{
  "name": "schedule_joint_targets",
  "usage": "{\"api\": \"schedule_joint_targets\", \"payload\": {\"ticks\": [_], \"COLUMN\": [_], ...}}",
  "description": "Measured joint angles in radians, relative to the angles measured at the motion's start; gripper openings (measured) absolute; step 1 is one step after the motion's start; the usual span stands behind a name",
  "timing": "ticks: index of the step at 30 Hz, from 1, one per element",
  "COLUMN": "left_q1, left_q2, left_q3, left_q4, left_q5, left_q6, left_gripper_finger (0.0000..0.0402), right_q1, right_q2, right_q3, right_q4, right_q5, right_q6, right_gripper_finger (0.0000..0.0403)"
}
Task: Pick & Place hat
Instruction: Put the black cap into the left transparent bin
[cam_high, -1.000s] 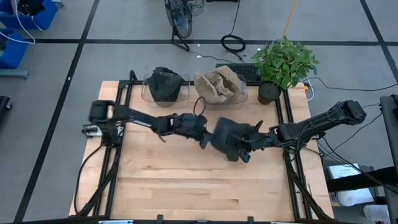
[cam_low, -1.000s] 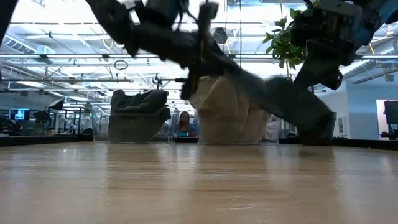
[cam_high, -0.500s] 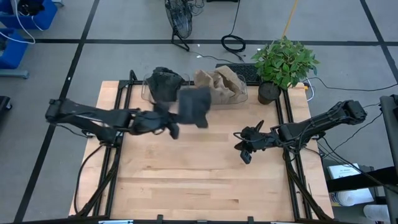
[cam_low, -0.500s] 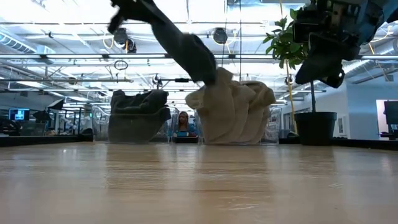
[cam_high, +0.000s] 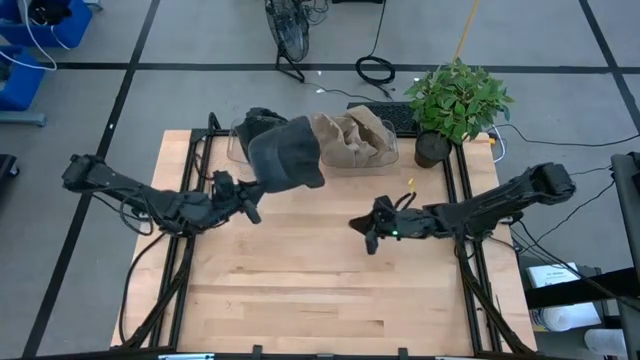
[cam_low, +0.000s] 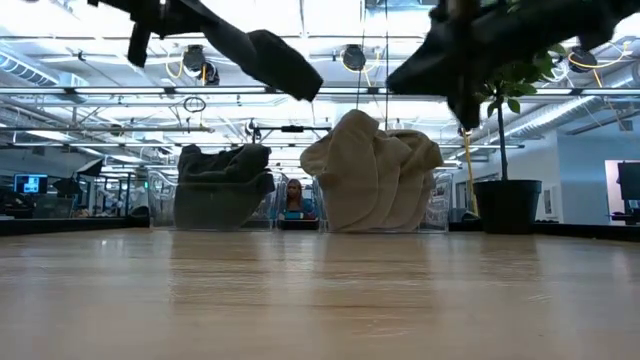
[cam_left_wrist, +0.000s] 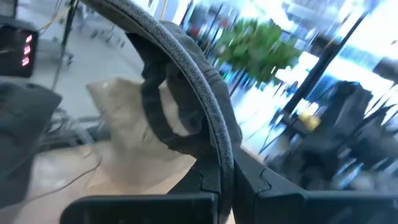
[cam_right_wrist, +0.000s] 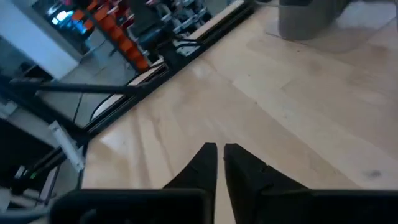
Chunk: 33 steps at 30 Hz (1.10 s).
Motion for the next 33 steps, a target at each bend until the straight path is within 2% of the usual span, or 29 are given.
{"api": "schedule_joint_targets", "payload": {"ticks": [2,5,8,10,13,18,22,31,33], "left_q1": [-0.004,-0.004,-0.004,-0.002,-0.001,0.017,0.035,0.091,0.111], "left_q2": [-0.011,-0.024,-0.032,-0.032,-0.032,-0.031,-0.031,-0.031,-0.031], "left_q3": [-0.065,-0.143,-0.195,-0.217,-0.222,-0.222,-0.222,-0.222,-0.222], "left_q4": [0.163,0.344,0.455,0.5,0.501,0.498,0.503,0.51,0.509], "left_q5": [-0.001,-0.002,-0.002,0.003,0.01,0.058,0.081,0.157,0.189], "left_q6": [0.054,0.129,0.173,0.183,0.185,0.179,0.161,0.161,0.161], "left_gripper_finger": [0.001,0.001,0.001,0.001,0.0012,0.001,0.001,0.001,0.001], "right_q1": [-0.022,-0.052,-0.083,-0.099,-0.122,-0.173,-0.218,-0.325,-0.351], "right_q2": [0.077,0.21,0.349,0.432,0.529,0.612,0.61,0.561,0.553], "right_q3": [-0.001,-0.001,0.011,0.042,0.133,0.305,0.356,0.355,0.361], "right_q4": [0.071,0.282,0.573,0.688,0.725,0.728,0.684,0.721,0.721], "right_q5": [0.0,-0.007,-0.049,-0.054,-0.068,-0.185,-0.21,-0.216,-0.274], "right_q6": [0.043,0.104,0.13,0.135,0.135,0.037,-0.001,-0.033,-0.007], "right_gripper_finger": [0.0045,0.0086,0.0135,0.017,0.0217,0.0275,0.0291,0.0284,0.0284]}}
